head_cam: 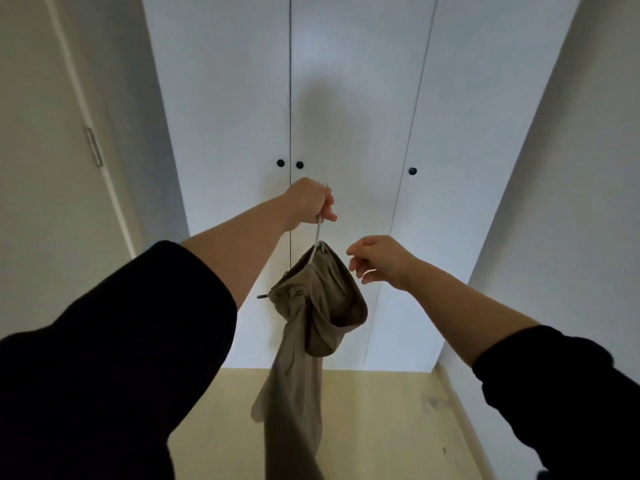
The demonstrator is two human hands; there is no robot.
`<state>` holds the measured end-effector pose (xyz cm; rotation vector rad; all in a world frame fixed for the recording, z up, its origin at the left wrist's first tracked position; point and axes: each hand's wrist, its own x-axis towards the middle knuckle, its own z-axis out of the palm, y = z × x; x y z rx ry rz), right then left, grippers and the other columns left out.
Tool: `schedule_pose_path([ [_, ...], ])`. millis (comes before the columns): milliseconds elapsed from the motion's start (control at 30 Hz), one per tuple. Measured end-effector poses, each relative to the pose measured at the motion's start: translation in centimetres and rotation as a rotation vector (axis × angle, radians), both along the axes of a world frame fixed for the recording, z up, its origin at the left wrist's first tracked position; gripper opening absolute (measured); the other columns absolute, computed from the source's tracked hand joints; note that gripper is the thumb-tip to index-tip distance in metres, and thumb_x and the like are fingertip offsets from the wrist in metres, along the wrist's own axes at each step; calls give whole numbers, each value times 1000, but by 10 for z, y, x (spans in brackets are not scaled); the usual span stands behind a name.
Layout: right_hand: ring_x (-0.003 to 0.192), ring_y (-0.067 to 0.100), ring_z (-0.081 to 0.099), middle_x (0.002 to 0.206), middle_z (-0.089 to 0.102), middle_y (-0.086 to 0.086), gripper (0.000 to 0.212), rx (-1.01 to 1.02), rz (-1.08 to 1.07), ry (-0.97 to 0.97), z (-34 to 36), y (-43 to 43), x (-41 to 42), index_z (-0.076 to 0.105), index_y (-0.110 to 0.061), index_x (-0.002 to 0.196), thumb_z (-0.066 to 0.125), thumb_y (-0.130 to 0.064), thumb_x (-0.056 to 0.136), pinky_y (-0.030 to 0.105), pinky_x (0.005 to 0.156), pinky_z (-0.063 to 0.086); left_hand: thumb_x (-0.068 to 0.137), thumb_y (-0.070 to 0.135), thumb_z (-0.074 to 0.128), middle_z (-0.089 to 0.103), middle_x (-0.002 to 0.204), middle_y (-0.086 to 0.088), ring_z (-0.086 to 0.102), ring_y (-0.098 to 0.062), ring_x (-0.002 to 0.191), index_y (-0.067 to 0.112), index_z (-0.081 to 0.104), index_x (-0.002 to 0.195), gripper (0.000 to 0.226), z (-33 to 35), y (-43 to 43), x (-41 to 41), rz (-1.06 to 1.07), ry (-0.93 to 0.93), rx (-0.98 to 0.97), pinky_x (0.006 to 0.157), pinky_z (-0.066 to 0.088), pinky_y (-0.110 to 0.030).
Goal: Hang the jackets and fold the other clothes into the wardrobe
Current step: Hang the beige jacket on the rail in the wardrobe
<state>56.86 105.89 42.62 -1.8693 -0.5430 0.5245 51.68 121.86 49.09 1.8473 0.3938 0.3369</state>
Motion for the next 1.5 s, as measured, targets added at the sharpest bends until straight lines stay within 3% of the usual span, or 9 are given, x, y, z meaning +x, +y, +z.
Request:
schedule_pose_path([
  [400,59,15,57,76,63,8,18,-136,122,-287,15,188,171,63,-7,83,50,-1,93,21,47,48,98,7,43,40,57,-5,41,-18,47,7,55,73,27,11,176,94,325,-25,-17,74,56,-36],
  [567,103,23,57,116,60,11,25,-318,135,-603,7,253,229,63,-8,109,45,-4,93,28,85,45,99,9,42,38,52,-2,37,-10,35,8,57,72,31,-3,244,126,299,-32,-1,72,57,-35],
  [767,131,31,34,145,29,13,55,-497,9,-782,-1,314,299,36,-11,142,49,-4,89,38,104,35,99,10,41,36,53,-2,35,-9,36,8,55,74,29,5,317,180,194,-27,34,71,56,-33],
  [967,131,35,32,146,29,18,60,-540,-176,-723,9,359,356,30,-9,144,51,-6,89,43,106,35,97,6,45,36,57,-5,34,-7,26,8,51,70,27,24,367,235,120,-8,36,49,50,-25],
  [1067,131,37,33,146,30,19,61,-546,-201,-666,5,372,372,30,-10,145,51,-6,88,46,109,35,96,5,45,38,59,-6,39,-12,37,9,51,68,29,20,390,253,68,-4,97,42,49,-21],
  [1267,126,35,40,140,39,17,57,-526,-192,-610,-4,382,380,39,-14,141,48,-1,85,45,106,39,98,2,42,40,60,-6,43,-13,37,12,51,67,33,5,418,277,-30,67,260,52,51,-28],
  [1367,123,29,47,136,49,12,50,-454,-176,-650,-9,386,383,47,-12,135,48,1,86,32,101,39,98,2,41,43,59,-6,45,-11,33,13,52,67,35,3,422,288,-47,82,311,57,53,-32],
  [1433,118,28,51,130,54,10,44,-427,-211,-683,-12,387,382,52,-12,130,48,-2,87,29,94,38,98,4,41,48,61,-4,47,-9,29,14,54,70,33,-1,423,291,-41,105,374,54,55,-29],
  [1500,104,28,56,116,61,11,30,-412,-255,-719,-13,385,379,59,-10,117,50,-9,88,29,84,41,98,6,41,52,68,0,54,-9,38,14,57,82,25,-5,426,289,-28,123,412,38,47,-16],
])
